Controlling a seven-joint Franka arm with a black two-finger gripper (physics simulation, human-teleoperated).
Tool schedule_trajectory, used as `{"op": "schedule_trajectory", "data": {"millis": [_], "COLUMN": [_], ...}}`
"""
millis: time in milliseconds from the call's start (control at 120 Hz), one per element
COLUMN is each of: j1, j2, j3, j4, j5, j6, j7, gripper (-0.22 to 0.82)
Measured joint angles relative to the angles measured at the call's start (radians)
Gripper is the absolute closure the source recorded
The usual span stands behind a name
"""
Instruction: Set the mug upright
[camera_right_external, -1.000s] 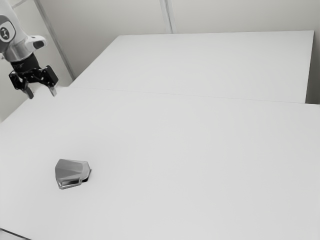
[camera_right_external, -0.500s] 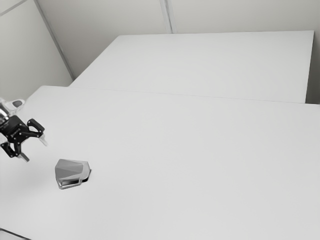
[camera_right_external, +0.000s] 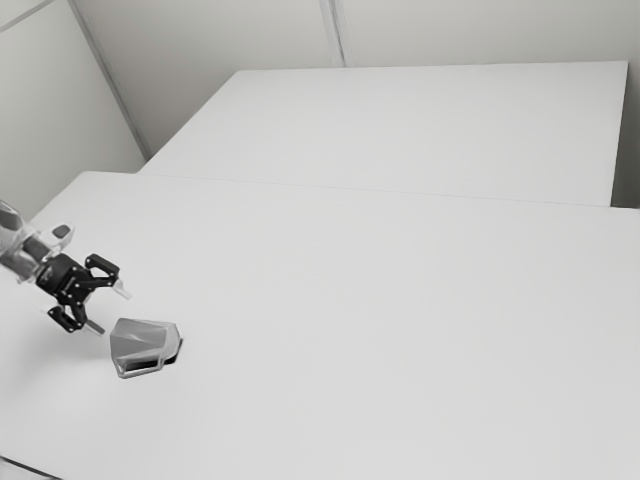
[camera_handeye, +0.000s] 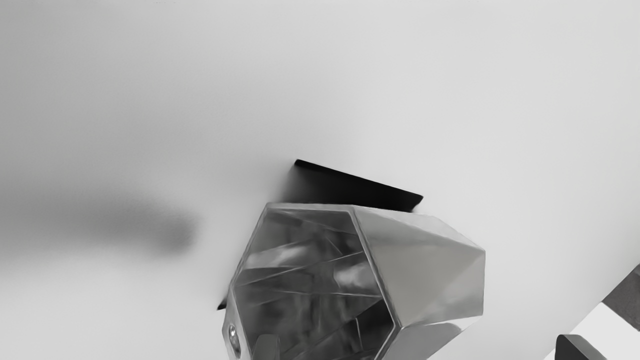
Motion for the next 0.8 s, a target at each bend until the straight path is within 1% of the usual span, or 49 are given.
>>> {"op": "schedule_trajectory", "data": {"millis": [167, 433, 475, 567, 625, 708, 800], "j1": [-0.003, -0.012, -0.014, -0.015, -0.015, -0.018, -0.021], "j2": [0.031, 0.037, 0.037, 0.037, 0.037, 0.037, 0.037], "j3": [0.001, 0.000, 0.000, 0.001, 0.001, 0.000, 0.000], "j4": [-0.006, -0.057, -0.060, -0.062, -0.062, -0.062, -0.062], "j5": [-0.079, -0.216, -0.229, -0.244, -0.246, -0.246, -0.245], "j6": [0.016, 0.015, 0.014, 0.014, 0.014, 0.014, 0.014], "j7": [0.038, 0.062, 0.063, 0.065, 0.067, 0.069, 0.070], "gripper": [0.00, 0.01, 0.09, 0.35, 0.48, 0.60, 0.68]}}
